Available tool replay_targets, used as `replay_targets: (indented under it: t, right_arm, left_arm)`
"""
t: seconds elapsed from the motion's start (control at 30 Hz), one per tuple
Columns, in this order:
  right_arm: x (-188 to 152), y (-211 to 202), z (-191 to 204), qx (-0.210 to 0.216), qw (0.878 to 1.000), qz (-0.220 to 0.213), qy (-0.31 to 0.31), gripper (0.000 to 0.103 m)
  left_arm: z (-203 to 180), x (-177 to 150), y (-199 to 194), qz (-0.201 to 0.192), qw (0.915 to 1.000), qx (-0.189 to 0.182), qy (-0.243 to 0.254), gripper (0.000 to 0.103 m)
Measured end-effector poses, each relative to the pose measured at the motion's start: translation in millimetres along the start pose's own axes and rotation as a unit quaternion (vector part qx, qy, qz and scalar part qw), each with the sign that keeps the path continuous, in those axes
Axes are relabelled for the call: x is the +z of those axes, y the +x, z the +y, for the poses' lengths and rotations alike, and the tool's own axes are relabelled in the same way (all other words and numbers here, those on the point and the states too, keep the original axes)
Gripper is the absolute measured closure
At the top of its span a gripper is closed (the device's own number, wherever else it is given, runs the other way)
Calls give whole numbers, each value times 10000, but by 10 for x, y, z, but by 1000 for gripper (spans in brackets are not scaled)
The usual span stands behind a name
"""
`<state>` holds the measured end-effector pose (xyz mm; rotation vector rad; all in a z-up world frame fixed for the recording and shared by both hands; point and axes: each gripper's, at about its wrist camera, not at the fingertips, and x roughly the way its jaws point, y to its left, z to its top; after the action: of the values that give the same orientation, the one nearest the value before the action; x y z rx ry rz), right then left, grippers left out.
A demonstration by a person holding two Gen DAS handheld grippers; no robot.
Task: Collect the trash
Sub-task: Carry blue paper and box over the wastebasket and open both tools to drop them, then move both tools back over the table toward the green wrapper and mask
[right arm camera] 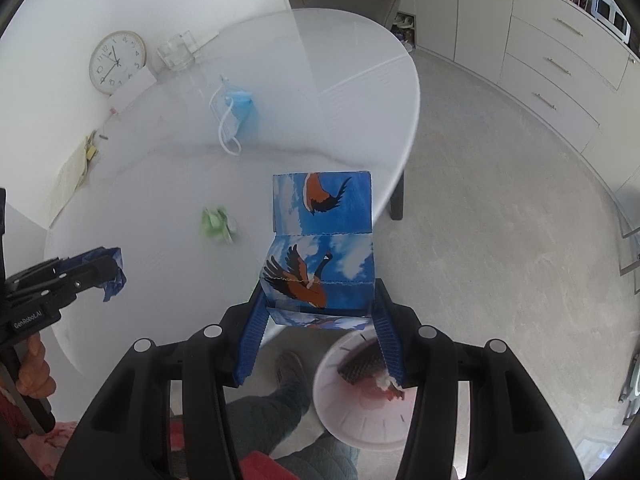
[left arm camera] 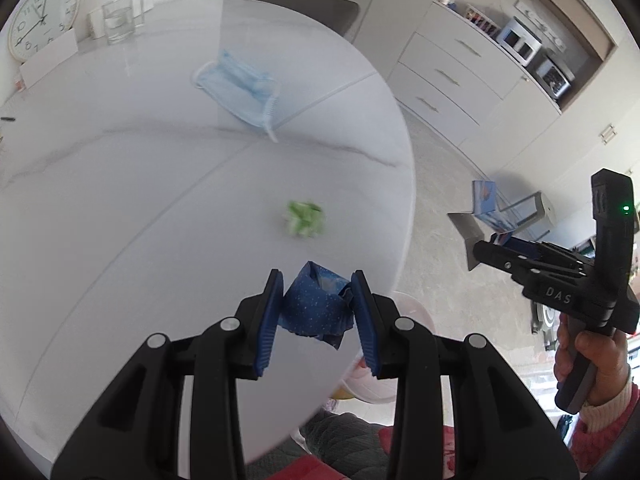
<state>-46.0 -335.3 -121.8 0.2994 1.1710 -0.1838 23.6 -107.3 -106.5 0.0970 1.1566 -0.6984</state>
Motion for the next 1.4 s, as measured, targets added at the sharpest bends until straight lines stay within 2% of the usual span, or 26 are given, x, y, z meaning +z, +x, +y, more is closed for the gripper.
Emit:
replay_targets:
  t: [0.2,0.53,0.63,0.7,0.77,0.8,0.83,0.87,0.9,1.0,1.07,1.23,1.4]
  right_arm:
    - [-264,-100,-367,18,9998,172,-13,52]
    - [-400,-233,-644,93,9999,33,42,52]
    - [-471,-286,-693,-58,10000,-34,44,52]
    - [-516,-324,-772,-191,9998,-59,69,52]
    - [-603,-366,-915,-279,9994,-54,218,52]
    - [-642,-376,-982,-312,9991,-35,290,52]
    - [-680,-385,-1040,-338,9988,-19,352,52]
    - [-716,-391,-1091,-360,9985,2,418,52]
    - [-754,-395,-1138,-371,9981,25,482,52]
    - [-883,-384,-1265,-365,9970,104,668,52]
    - [-960,-349,-1321,-316,9964,175,766,52]
    - [-1058,-272,-1318,-182,9967,302,734,52]
    - [-1059,-153,-1192,12,9976,464,518,52]
  left_arm:
    - [-589,-194,110,145,9996,-117,189,68]
    - [-1056,-254,152,243,9974,-181,655,68]
    - [-1335,-300,328,543,9915,-406,1114,68]
    - [-1539,-363,514,764,9853,-555,1422,68]
    - [-1747,-446,776,1153,9766,-681,1685,67]
    - [-1851,-499,932,1403,9706,-760,1804,65]
    - [-1909,-530,1020,1550,9674,-750,1859,58]
    - [-1974,-572,1123,1755,9634,-681,1908,43]
    - [-2048,-620,1221,1945,9593,-562,1970,37]
    - [-2175,-687,1249,1945,9562,-436,2142,25]
    - [-2209,-678,1205,1794,9588,-260,2185,13]
    - [-2106,-560,1082,1417,9690,258,2008,12]
    - [-1911,-443,873,1157,9793,494,1586,12]
